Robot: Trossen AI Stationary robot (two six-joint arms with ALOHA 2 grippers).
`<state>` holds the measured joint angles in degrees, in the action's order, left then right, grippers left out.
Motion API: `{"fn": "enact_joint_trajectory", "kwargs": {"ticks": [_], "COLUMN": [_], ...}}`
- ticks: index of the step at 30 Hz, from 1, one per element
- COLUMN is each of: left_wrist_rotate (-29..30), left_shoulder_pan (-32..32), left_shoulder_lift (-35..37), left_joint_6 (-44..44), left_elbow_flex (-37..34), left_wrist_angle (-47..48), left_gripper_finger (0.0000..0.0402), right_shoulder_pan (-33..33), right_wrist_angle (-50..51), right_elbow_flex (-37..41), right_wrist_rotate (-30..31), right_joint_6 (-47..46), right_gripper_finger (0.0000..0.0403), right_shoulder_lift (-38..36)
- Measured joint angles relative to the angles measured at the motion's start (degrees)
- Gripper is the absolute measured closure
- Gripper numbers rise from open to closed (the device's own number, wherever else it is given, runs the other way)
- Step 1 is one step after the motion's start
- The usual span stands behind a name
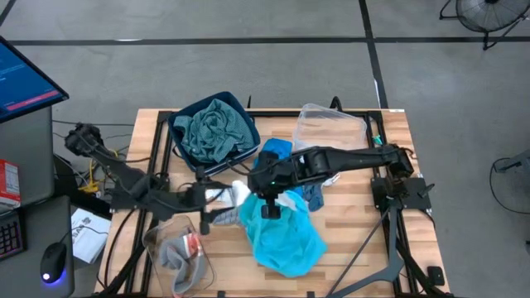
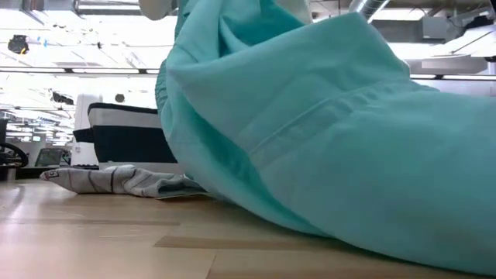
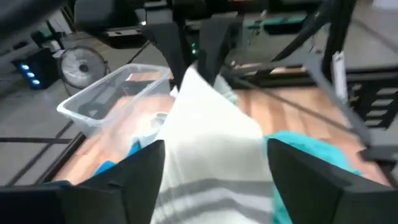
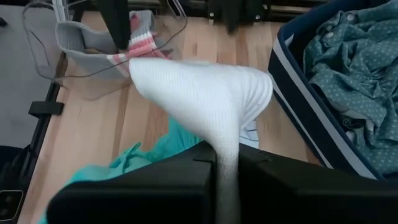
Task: Pick & Place Cloths
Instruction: Put the white and gray sock into the transparent bin
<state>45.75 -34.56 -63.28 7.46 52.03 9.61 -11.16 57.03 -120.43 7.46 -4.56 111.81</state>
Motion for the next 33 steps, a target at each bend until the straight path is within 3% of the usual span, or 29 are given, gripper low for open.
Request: {"fn": "enact_joint_trajectory", "kwargs": {"ticks": [9, 15, 19, 25, 32, 33], "left_wrist_rotate": [-6.0, -12.9, -14.1, -17.5, -18.9, -19.1], "left_shoulder_pan": [6.4, 11.8, 14.7, 16.0, 16.5, 16.5], "left_shoulder_lift": [-2.5, -2.5, -2.5, -2.5, -2.5, -2.5], "left_joint_6": [-2.7, -2.6, -2.5, -2.5, -2.4, -2.3], "left_elbow_flex": [0.0, 0.0, 0.0, 0.0, 0.0, 0.0], "left_wrist_angle": [-2.4, -3.2, -5.3, -6.2, -6.2, -6.4], "left_gripper_finger": [0.0078, 0.0074, 0.0090, 0.0170, 0.0370, 0.0384], "right_shoulder_pan": [0.4, 0.4, 0.4, 0.5, 0.5, 0.6], "right_wrist_angle": [-0.2, -1.8, -1.6, -0.9, -0.7, -0.7], "right_elbow_flex": [0.1, 0.1, 0.1, 0.1, 0.1, 0.1], "right_wrist_rotate": [0.1, 0.0, 0.0, -0.1, 0.2, 0.2], "right_joint_6": [0.0, 0.1, 0.2, 0.2, 0.4, 0.4], "right_gripper_finger": [0.0398, 0.0392, 0.0395, 0.0393, 0.0387, 0.0383], "right_shoulder_lift": [0.0, 0.0, 0.0, 0.0, 0.0, 0.0]}}
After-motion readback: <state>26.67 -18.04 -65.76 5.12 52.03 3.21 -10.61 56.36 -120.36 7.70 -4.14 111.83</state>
